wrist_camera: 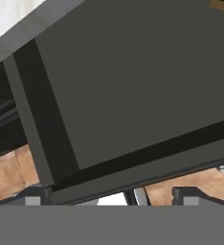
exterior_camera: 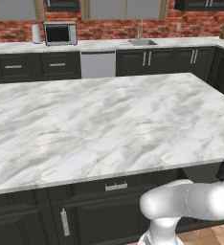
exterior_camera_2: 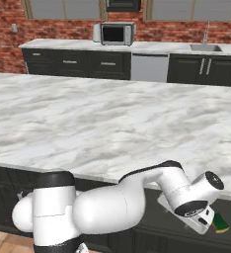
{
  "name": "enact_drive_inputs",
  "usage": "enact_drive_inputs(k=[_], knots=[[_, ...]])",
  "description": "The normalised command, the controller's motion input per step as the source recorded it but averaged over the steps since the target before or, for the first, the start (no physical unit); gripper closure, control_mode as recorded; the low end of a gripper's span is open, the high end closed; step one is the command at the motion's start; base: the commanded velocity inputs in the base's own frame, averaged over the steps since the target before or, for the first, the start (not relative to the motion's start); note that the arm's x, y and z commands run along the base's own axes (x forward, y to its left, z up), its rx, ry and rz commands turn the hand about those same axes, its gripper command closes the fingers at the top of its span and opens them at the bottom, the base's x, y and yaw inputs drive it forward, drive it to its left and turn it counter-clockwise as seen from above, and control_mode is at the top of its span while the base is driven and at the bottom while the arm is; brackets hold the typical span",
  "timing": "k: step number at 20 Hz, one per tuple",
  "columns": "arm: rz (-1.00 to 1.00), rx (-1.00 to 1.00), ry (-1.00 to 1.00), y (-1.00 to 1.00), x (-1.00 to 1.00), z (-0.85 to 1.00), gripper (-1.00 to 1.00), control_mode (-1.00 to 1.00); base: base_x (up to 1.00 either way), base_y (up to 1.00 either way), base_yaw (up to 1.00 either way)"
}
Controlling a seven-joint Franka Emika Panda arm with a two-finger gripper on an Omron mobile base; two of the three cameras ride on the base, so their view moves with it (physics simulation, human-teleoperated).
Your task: Restock the sink supplies by placing the sponge and soap dispenser on the counter and next to the sink. Make sure the soap dispenser is upright.
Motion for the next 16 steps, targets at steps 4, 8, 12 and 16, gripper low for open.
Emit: enact_drive_inputs(k=[4,8,12,16], knots=[[0.06,0.12,0.0,-0.58,0.09,-0.14,-1.0,-1.0,0.0,0.0,0.0],[0.07,0.05,0.0,-0.25,0.09,-0.28,-1.0,-1.0,0.0,0.0,0.0],[0.1,0.0,0.01,0.0,-0.02,-0.55,-1.0,-1.0,0.0,0.0,0.0],[0.13,0.0,0.06,0.05,-0.24,-0.44,-1.0,-1.0,0.0,0.0,0.0]])
